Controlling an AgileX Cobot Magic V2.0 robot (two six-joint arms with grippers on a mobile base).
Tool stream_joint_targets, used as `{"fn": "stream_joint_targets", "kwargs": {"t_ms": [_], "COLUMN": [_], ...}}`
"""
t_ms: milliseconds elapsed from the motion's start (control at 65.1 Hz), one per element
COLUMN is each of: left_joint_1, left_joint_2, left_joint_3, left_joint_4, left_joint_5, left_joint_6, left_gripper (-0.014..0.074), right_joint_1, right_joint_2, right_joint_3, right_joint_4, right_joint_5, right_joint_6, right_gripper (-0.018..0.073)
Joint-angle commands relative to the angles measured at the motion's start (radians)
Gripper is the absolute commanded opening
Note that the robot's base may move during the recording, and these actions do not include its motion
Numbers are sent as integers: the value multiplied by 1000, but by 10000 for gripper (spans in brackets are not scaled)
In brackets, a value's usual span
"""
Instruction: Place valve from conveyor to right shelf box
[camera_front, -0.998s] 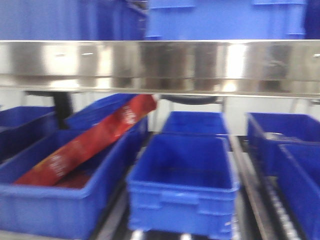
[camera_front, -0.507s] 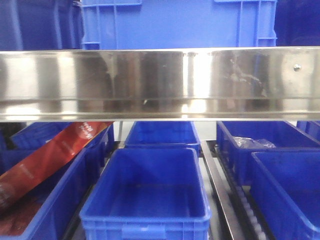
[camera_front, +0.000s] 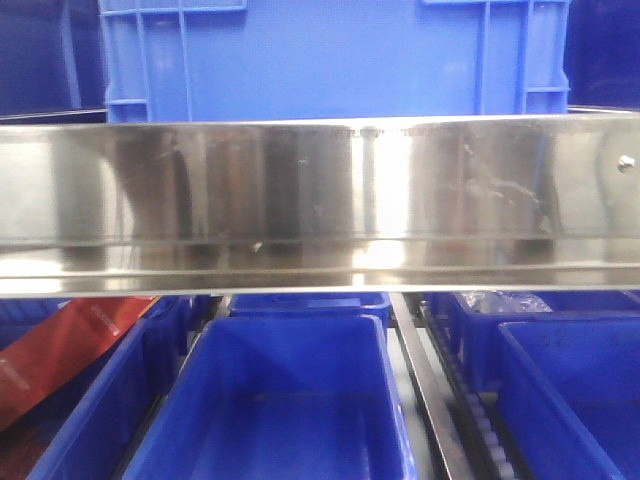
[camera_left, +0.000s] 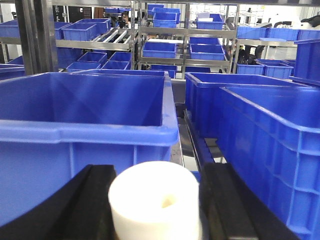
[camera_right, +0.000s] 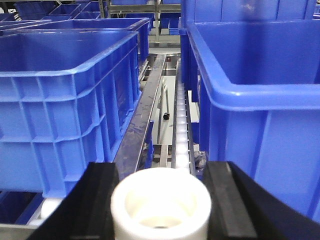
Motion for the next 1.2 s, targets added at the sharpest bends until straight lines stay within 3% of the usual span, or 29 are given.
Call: {"fn": "stream_joint_targets", "kwargs": {"t_ms": [0,584,829,1183], "left_joint_1": [1,1,1,1], "left_joint_2": [-8,-8,-6,6], "left_joint_3": [-8,-8,-8,-40], "left_joint_4": [-7,-7,-7,-29], "left_joint_5": [-50,-50,-55,-55], "left_joint_6": [-6,-6,-6,-6], "left_gripper": [-111,-111,-111,-111], "right_joint_1": [-1,-1,-1,-1], "right_joint_2": [-8,-8,-8,-8], "right_joint_3": [-13,-13,-13,-23], "right_joint_4": [-6,-6,-6,-4], "right_joint_5": [-72,-72,-163,-175], "right_joint_6": [-4,-4,-4,-4], "right_gripper": [-163,-163,-163,-163]}}
